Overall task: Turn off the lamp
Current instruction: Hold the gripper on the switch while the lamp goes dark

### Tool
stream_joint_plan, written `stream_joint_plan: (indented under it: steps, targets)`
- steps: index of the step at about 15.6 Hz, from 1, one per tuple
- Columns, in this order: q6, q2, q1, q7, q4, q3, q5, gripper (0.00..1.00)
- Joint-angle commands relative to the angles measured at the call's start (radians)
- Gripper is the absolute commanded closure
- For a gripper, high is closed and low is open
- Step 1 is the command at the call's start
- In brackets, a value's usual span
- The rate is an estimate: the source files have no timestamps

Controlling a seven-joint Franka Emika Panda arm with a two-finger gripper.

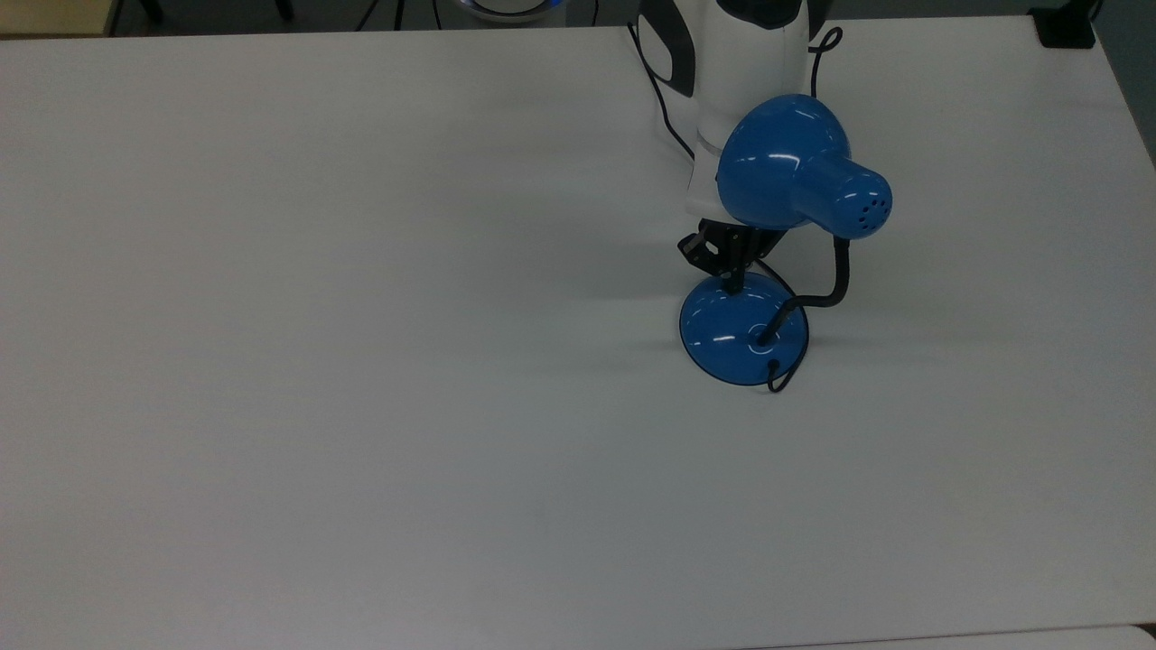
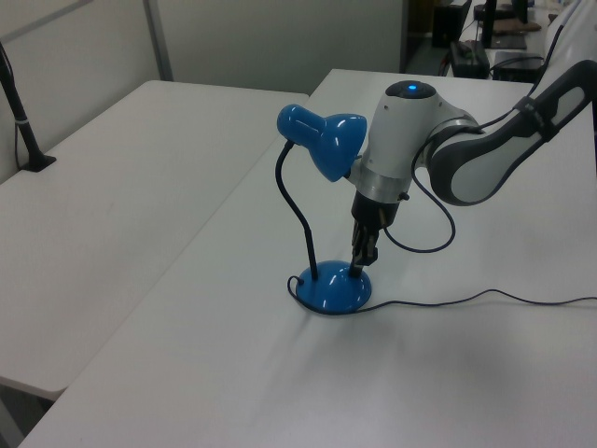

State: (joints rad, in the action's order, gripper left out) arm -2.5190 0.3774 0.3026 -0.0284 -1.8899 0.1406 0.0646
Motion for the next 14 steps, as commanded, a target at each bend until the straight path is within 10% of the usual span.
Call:
stream_joint_plan:
  steps: [1, 14]
  targets:
    - [-0.014, 0.012, 0.0, -0.022, -0.031, -0.007, 0.015, 1.0]
    - [-0.014, 0.017, 0.0, -0.022, -0.057, -0.007, 0.015, 1.0]
